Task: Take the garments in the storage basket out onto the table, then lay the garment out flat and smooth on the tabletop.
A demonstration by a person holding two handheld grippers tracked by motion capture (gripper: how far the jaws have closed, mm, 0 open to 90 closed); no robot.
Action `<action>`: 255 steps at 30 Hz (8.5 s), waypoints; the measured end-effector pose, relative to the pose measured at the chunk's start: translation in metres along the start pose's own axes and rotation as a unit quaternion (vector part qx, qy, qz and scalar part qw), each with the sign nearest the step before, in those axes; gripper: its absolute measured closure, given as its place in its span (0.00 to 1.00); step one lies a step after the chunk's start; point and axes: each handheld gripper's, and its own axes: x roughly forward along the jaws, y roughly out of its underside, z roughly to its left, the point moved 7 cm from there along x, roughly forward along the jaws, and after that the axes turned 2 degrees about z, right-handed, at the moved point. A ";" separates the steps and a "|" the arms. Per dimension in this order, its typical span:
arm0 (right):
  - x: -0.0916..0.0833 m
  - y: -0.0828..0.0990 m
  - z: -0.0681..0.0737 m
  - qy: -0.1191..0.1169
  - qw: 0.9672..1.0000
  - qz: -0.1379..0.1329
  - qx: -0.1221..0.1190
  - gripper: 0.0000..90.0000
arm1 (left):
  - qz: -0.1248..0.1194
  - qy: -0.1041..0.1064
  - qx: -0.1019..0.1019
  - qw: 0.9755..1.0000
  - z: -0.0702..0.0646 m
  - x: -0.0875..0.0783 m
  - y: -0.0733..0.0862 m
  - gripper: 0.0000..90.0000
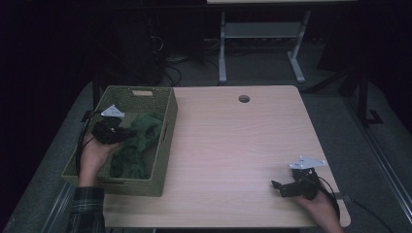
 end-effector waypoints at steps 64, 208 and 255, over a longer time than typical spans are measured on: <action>0.000 0.000 0.000 0.000 1.000 0.000 0.000 0.03 | -0.136 0.105 0.063 0.983 -0.073 -0.103 -0.138 0.97; 0.000 0.000 0.000 0.001 1.000 0.000 0.001 0.03 | -0.016 0.200 0.143 0.969 -0.286 0.109 -0.019 0.52; 0.000 0.000 0.000 0.000 1.000 0.000 0.001 0.03 | -0.055 0.113 0.048 0.991 -0.192 0.087 -0.085 0.96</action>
